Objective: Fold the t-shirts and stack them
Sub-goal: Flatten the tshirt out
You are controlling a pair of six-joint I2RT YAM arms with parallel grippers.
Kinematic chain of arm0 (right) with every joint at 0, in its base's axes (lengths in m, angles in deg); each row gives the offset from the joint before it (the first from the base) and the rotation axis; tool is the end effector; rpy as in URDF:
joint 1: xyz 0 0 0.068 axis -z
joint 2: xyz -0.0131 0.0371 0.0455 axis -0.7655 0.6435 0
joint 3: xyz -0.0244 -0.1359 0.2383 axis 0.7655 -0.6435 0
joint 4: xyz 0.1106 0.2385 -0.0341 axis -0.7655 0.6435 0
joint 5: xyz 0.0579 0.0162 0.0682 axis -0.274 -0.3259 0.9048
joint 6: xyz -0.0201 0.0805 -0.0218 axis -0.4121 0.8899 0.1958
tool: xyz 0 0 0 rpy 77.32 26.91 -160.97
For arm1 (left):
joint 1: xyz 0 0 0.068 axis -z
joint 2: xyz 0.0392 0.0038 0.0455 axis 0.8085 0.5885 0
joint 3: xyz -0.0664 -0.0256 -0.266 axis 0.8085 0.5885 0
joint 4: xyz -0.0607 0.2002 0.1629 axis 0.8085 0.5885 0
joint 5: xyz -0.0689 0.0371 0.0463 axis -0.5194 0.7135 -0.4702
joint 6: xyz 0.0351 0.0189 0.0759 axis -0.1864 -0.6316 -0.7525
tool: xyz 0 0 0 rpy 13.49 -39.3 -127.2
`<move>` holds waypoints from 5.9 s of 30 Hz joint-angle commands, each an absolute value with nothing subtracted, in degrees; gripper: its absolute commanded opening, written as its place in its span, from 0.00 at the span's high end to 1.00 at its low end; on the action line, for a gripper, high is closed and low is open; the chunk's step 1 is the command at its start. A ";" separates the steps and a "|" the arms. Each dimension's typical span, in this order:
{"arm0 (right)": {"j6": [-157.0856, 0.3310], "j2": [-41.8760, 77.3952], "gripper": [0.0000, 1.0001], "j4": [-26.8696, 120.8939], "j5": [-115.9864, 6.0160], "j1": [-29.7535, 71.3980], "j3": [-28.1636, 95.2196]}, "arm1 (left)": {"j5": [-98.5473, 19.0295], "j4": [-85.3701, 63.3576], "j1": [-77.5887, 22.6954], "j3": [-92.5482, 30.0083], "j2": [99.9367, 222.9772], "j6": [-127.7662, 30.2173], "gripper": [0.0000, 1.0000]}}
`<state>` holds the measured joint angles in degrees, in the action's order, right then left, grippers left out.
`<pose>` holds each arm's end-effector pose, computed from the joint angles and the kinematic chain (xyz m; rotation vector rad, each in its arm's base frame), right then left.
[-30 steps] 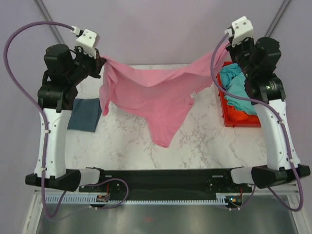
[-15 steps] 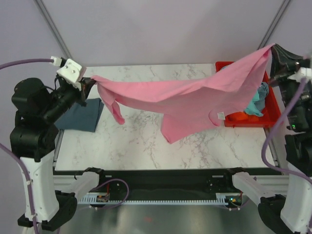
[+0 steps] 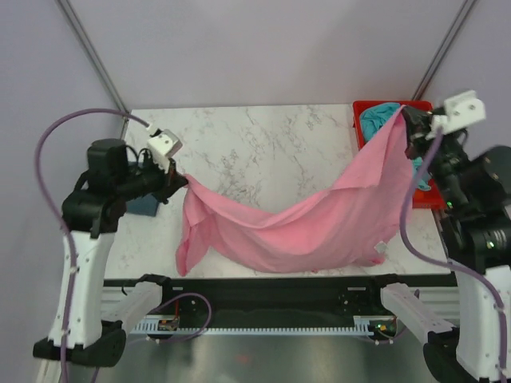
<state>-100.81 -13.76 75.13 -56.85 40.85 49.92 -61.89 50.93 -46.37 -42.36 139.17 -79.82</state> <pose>0.1321 0.0289 0.5644 -0.3679 1.2802 -0.0294 0.1597 -0.0598 0.4347 0.7795 1.8829 -0.4227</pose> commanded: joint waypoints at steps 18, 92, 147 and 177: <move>-101.10 37.30 1.00 54.58 -58.14 40.20 44.36 | -50.04 22.57 -47.62 -36.53 183.87 -78.56 0.53; -98.81 37.05 1.00 55.91 -55.77 39.49 43.68 | -60.59 47.17 -52.28 -33.37 195.21 -65.28 0.45; -98.81 35.47 1.00 55.03 -55.68 39.23 41.74 | -64.63 48.49 -52.01 -34.42 187.12 -65.80 0.98; -99.43 35.47 1.00 55.12 -56.47 39.14 41.57 | -61.20 47.96 -52.10 -35.48 197.67 -65.19 0.57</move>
<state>-98.93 37.87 57.14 -56.04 39.38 41.51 -60.56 47.76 -51.99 -33.73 196.77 -66.14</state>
